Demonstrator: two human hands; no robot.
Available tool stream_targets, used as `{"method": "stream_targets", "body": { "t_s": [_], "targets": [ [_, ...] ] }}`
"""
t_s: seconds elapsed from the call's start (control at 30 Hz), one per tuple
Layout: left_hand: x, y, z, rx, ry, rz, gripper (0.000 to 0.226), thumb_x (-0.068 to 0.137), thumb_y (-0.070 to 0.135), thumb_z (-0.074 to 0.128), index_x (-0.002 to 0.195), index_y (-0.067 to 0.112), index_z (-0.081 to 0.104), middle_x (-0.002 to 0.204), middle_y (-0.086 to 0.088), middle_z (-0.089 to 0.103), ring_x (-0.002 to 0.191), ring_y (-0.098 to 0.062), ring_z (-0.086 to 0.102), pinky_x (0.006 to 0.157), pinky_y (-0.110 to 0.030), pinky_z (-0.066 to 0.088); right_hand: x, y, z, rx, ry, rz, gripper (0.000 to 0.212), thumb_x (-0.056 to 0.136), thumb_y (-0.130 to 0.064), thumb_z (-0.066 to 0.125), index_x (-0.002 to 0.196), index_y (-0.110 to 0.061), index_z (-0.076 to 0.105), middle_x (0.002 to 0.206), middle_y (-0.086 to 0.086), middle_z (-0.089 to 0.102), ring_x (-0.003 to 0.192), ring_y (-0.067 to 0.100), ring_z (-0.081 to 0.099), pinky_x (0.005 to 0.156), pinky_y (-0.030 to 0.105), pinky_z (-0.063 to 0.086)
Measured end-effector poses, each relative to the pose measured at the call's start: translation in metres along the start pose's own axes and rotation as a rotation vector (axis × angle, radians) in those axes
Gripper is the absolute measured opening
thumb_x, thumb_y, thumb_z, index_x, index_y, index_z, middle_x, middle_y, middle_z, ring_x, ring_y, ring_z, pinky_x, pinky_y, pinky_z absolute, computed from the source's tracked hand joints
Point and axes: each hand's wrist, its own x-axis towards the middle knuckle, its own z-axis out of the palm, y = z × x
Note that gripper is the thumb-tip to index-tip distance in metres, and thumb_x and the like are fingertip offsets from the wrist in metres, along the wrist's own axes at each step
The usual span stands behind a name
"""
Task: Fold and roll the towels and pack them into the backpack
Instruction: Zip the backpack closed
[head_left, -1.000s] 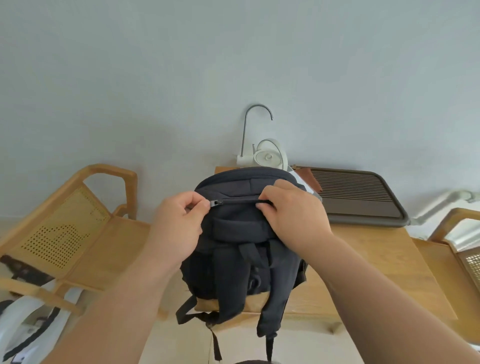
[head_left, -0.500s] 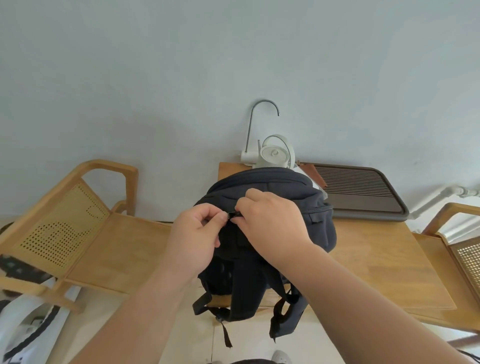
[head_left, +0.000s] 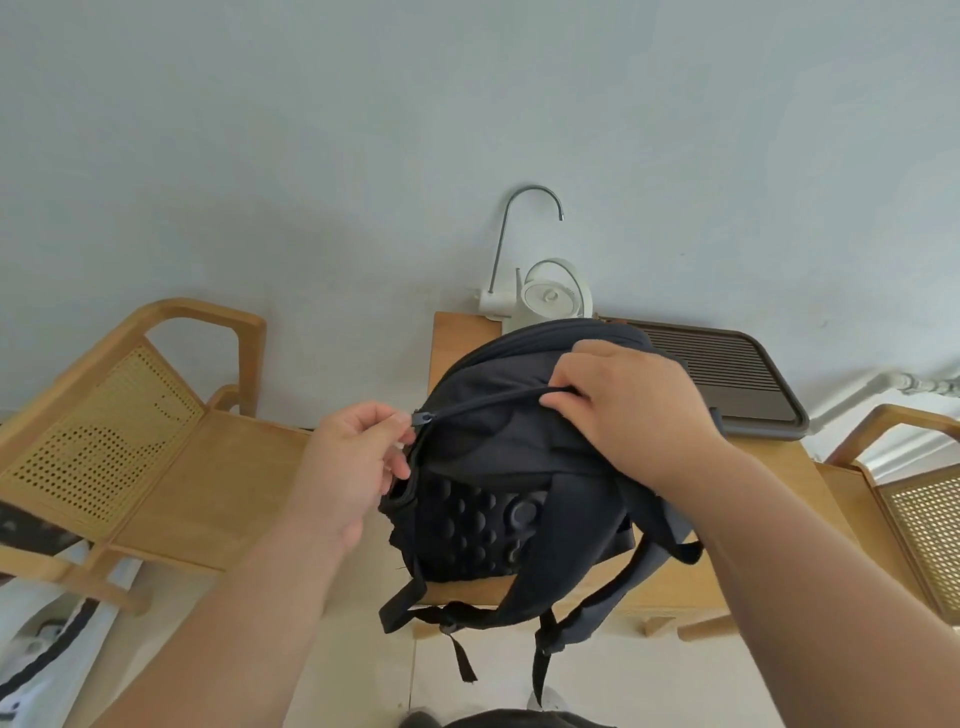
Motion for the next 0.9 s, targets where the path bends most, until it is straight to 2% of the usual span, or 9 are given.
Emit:
{"method": "stream_targets", "body": {
  "t_s": [0.17, 0.23, 0.3, 0.37, 0.43, 0.47, 0.57, 0.77, 0.9],
  "targets": [
    [0.001, -0.033, -0.008, -0.083, -0.014, -0.074, 0.021, 0.102, 0.012, 0.054, 0.088, 0.009, 0.070, 0.087, -0.012, 0.070, 0.065, -0.022, 0.060, 0.054, -0.031, 0.044, 0.002, -0.010, -0.003, -0.077, -0.081, 0.087, 0.018, 0.098, -0.045, 0.050, 0.098, -0.032, 0.062, 0.095, -0.011, 0.052, 0.091, 0.015, 0.055, 0.075, 0.035, 0.050],
    [0.001, -0.038, -0.010, -0.113, 0.003, -0.073, 0.020, 0.102, 0.013, 0.054, 0.092, 0.008, 0.070, 0.090, -0.012, 0.071, 0.067, -0.021, 0.063, 0.056, -0.031, 0.047, 0.003, -0.036, 0.001, -0.060, -0.021, 0.032, 0.022, 0.095, -0.043, 0.049, 0.108, -0.030, 0.061, 0.099, -0.008, 0.052, 0.094, 0.016, 0.053, 0.078, 0.036, 0.051],
    [0.003, -0.041, -0.013, -0.114, -0.017, -0.065, 0.020, 0.102, 0.014, 0.054, 0.091, 0.010, 0.071, 0.090, -0.011, 0.072, 0.069, -0.021, 0.065, 0.059, -0.032, 0.047, 0.007, -0.068, 0.012, -0.061, 0.013, -0.107, 0.037, 0.090, -0.053, 0.050, 0.114, -0.027, 0.061, 0.099, -0.006, 0.051, 0.093, 0.018, 0.050, 0.078, 0.036, 0.049],
    [0.004, -0.043, -0.016, -0.109, -0.052, -0.058, 0.022, 0.101, 0.014, 0.055, 0.088, 0.012, 0.071, 0.087, -0.010, 0.072, 0.070, -0.022, 0.065, 0.061, -0.035, 0.047, 0.013, -0.093, 0.031, -0.163, -0.035, -0.241, 0.038, 0.088, -0.057, 0.055, 0.107, -0.025, 0.062, 0.095, -0.005, 0.045, 0.087, 0.018, 0.042, 0.072, 0.034, 0.039],
    [0.004, -0.047, -0.017, -0.098, -0.032, -0.048, 0.022, 0.101, 0.013, 0.055, 0.085, 0.014, 0.071, 0.083, -0.005, 0.072, 0.068, -0.021, 0.064, 0.060, -0.035, 0.046, 0.021, -0.100, 0.051, -0.263, -0.072, -0.298, 0.015, 0.092, -0.039, 0.058, 0.088, -0.024, 0.057, 0.087, -0.004, 0.038, 0.081, 0.018, 0.033, 0.068, 0.034, 0.026],
    [0.004, -0.049, -0.018, -0.085, 0.000, -0.045, 0.022, 0.101, 0.013, 0.055, 0.085, 0.014, 0.071, 0.081, -0.003, 0.071, 0.066, -0.019, 0.063, 0.058, -0.034, 0.046, 0.026, -0.099, 0.056, -0.277, -0.066, -0.293, 0.016, 0.093, -0.029, 0.059, 0.080, -0.023, 0.051, 0.082, -0.005, 0.036, 0.078, 0.018, 0.032, 0.066, 0.035, 0.024],
    [0.008, -0.058, -0.023, -0.098, 0.086, -0.074, 0.020, 0.101, 0.013, 0.055, 0.088, 0.012, 0.071, 0.081, -0.003, 0.070, 0.063, -0.018, 0.061, 0.054, -0.030, 0.045, 0.032, -0.091, 0.066, -0.324, -0.003, -0.271, 0.031, 0.085, -0.019, 0.070, 0.069, -0.024, 0.043, 0.072, -0.007, 0.035, 0.068, 0.017, 0.033, 0.061, 0.034, 0.022],
    [0.026, -0.109, -0.025, -0.104, 0.131, -0.329, 0.013, 0.100, 0.022, 0.058, 0.096, 0.019, 0.070, 0.096, -0.006, 0.074, 0.070, -0.018, 0.065, 0.055, -0.029, 0.046, 0.037, -0.071, 0.064, -0.337, 0.165, -0.223, 0.031, 0.086, -0.019, 0.073, 0.066, -0.022, 0.050, 0.070, -0.007, 0.038, 0.065, 0.017, 0.033, 0.056, 0.033, 0.025],
    [0.035, -0.125, -0.013, -0.090, 0.160, -0.352, 0.013, 0.101, 0.027, 0.056, 0.098, 0.021, 0.067, 0.093, -0.003, 0.073, 0.070, -0.018, 0.069, 0.056, -0.029, 0.049, 0.037, -0.071, 0.072, -0.326, 0.222, -0.176, 0.026, 0.088, -0.019, 0.071, 0.068, -0.020, 0.054, 0.071, -0.006, 0.040, 0.065, 0.019, 0.036, 0.057, 0.034, 0.027]
  ]
}}
